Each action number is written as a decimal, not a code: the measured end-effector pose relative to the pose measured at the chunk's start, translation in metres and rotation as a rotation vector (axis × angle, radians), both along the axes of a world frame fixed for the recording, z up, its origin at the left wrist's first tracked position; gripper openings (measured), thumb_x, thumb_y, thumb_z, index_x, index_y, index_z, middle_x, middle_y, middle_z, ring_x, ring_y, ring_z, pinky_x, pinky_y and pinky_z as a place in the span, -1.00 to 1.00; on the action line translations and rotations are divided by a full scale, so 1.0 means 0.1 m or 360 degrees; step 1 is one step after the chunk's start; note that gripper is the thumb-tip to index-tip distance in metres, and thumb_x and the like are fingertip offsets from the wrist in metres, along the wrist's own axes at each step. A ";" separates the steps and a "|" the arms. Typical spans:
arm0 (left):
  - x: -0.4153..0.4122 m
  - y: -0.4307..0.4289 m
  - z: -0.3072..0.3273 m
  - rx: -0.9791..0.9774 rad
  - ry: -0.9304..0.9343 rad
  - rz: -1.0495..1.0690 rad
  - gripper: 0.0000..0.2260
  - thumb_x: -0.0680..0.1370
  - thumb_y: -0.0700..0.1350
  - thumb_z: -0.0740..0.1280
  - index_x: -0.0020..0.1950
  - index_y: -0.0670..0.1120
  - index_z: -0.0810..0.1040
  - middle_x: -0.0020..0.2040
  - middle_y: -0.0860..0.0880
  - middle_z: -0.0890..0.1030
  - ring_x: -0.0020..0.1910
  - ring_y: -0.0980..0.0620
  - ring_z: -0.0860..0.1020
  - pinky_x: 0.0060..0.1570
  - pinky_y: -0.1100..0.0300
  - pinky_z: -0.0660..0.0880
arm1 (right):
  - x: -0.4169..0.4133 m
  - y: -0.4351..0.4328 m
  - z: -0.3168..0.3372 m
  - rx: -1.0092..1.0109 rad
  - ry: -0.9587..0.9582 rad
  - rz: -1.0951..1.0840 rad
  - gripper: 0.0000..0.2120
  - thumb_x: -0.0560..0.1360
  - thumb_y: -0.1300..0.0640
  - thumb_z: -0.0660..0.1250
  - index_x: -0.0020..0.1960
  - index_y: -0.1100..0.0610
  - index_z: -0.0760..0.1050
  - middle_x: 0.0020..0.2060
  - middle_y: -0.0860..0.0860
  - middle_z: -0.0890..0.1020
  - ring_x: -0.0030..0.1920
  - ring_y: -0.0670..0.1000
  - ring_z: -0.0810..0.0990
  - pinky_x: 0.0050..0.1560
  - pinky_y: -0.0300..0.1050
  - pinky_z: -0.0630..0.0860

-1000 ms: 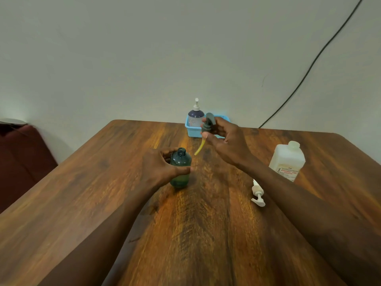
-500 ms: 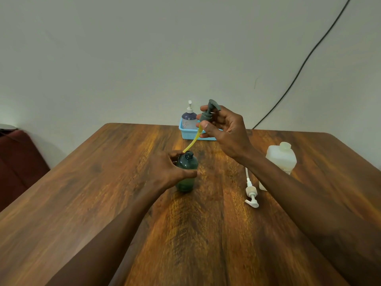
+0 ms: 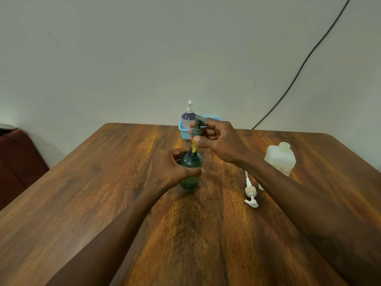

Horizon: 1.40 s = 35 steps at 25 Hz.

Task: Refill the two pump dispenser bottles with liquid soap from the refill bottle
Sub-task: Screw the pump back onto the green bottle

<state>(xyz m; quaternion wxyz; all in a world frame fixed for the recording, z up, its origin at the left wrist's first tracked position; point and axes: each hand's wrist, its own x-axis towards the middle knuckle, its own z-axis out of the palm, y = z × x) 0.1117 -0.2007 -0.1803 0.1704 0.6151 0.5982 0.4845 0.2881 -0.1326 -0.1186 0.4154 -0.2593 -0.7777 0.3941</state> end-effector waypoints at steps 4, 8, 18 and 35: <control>0.04 -0.01 0.09 0.0076 -0.0021 -0.0033 -0.39 0.23 0.05 0.70 0.25 -0.03 0.67 -0.07 0.23 0.66 -0.13 0.46 0.61 -0.09 0.49 0.55 | 0.02 0.01 -0.06 -0.0142 -0.0067 0.0073 -0.63 0.59 0.29 0.38 0.38 0.13 0.52 0.18 -0.04 0.69 0.23 -0.08 0.65 0.24 -0.03 0.60; 0.06 -0.01 0.17 0.0140 0.0013 -0.0025 -0.40 0.23 0.07 0.69 0.24 0.01 0.67 -0.06 0.22 0.68 -0.10 0.36 0.66 -0.07 0.38 0.62 | 0.03 -0.02 -0.09 -0.0081 -0.0186 0.0076 -0.68 0.61 0.25 0.35 0.35 0.07 0.53 0.17 -0.13 0.66 0.23 -0.16 0.62 0.20 -0.20 0.58; 0.13 0.05 0.23 0.0069 0.0067 -0.0018 -0.52 0.23 0.05 0.67 0.13 0.09 0.72 -0.11 0.22 0.71 -0.11 0.30 0.68 -0.08 0.17 0.69 | 0.07 -0.03 -0.06 0.0137 -0.0227 -0.0404 -0.59 0.29 0.03 0.67 0.05 0.15 0.65 -0.11 -0.03 0.74 -0.14 -0.14 0.72 -0.09 -0.24 0.67; 0.21 0.17 0.27 -0.0021 0.0163 -0.0060 -0.44 0.19 0.13 0.67 0.15 0.03 0.72 -0.06 0.18 0.73 -0.08 0.23 0.69 -0.14 0.25 0.66 | 0.15 -0.03 -0.01 0.0107 -0.0267 -0.0484 -0.29 0.32 -0.05 0.64 0.39 0.12 0.51 0.10 0.05 0.72 -0.04 -0.17 0.69 0.00 -0.25 0.66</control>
